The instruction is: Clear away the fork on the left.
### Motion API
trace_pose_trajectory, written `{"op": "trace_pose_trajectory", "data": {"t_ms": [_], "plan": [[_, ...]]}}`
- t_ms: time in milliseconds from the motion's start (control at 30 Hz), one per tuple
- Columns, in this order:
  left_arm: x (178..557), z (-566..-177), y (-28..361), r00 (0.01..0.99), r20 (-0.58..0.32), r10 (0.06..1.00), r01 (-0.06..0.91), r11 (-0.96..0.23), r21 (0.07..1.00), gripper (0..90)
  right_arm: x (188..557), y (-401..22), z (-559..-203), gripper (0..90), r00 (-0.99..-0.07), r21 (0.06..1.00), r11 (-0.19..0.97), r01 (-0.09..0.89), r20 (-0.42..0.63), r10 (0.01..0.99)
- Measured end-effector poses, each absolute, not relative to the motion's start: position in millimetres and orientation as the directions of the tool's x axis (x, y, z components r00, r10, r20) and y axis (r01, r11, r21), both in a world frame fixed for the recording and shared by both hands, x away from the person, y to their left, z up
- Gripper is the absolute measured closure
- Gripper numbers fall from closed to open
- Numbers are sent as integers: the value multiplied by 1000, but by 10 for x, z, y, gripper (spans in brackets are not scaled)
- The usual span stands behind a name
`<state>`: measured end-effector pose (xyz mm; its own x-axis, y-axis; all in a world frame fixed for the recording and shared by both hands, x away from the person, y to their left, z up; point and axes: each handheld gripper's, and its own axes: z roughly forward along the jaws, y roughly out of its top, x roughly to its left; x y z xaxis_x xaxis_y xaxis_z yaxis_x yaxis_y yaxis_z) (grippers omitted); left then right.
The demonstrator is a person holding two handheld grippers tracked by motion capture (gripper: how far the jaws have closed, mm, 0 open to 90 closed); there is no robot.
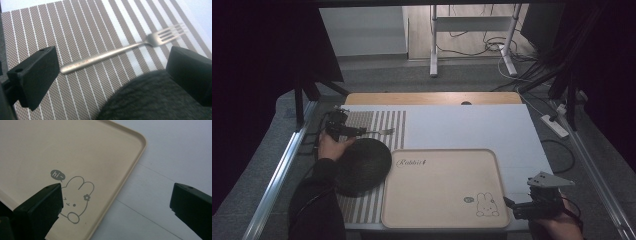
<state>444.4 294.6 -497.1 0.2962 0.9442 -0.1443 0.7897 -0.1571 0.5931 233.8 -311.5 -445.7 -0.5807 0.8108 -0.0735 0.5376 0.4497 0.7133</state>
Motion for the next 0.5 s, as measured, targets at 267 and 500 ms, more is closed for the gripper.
{"op": "trace_pose_trajectory", "data": {"t_ms": [267,500], "plan": [[4620,-5027,2971,306,-136,942,799,-176,575,93,2338,-3112,-4459,0,-585,710,454,537,-74,808],[4716,-5098,3005,300,-56,952,814,-226,535,484,2338,-3112,-4461,0,-590,711,456,535,-72,804]]}}
